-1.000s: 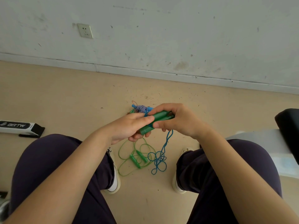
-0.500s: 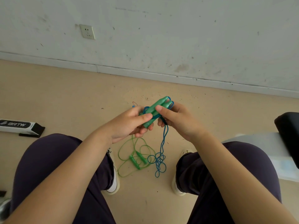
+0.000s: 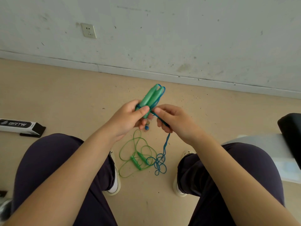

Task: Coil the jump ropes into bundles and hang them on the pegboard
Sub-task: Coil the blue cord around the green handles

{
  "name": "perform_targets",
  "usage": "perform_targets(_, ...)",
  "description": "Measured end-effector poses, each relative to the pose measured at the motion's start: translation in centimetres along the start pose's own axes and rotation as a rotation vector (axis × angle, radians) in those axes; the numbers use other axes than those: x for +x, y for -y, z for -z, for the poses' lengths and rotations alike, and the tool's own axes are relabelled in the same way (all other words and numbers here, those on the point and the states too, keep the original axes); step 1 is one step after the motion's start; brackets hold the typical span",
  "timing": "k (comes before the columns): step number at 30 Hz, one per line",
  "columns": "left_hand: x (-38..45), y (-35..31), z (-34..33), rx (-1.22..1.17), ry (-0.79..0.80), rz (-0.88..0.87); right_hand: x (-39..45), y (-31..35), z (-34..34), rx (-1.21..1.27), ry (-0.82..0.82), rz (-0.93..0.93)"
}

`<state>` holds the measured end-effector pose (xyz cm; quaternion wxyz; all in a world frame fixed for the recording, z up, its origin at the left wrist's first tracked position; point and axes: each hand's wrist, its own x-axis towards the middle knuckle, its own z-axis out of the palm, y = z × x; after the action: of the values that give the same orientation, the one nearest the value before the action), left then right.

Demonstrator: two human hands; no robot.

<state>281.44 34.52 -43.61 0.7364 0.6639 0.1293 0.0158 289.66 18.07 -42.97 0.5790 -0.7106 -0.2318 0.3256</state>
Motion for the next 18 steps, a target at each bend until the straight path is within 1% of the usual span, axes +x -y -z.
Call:
perform_targets(3, 0.5, 0.5, 0.3, 0.041, -0.127, -0.039, 0.3, -0.2, 0.1, -0.122, -0.03, -0.038)
perform_targets(5, 0.6, 0.8, 0.2, 0.087, -0.183, -0.062, 0.4, -0.1, -0.1, -0.247, -0.043, -0.007)
perform_targets(8, 0.9, 1.2, -0.1, 0.083, -0.261, -0.048, 0.4, 0.2, -0.3, -0.376, -0.064, 0.034)
perform_targets(12, 1.0, 1.5, 0.2, 0.203, -0.276, -0.075, 0.0, 0.6, 0.3, -0.489, -0.042, 0.072)
perform_targets(15, 1.1, 1.4, 1.1, 0.269, -0.32, -0.055, -0.5, 0.9, 1.0, -0.474, -0.037, 0.148)
perform_targets(16, 1.0, 1.3, 1.1, 0.26, -0.293, -0.041, -0.5, 1.1, 1.2, -0.449, -0.056, 0.187)
perform_targets(18, 0.9, 1.3, 0.6, 0.243, -0.183, -0.014, -0.5, 1.3, 1.6, -0.431, -0.112, 0.248)
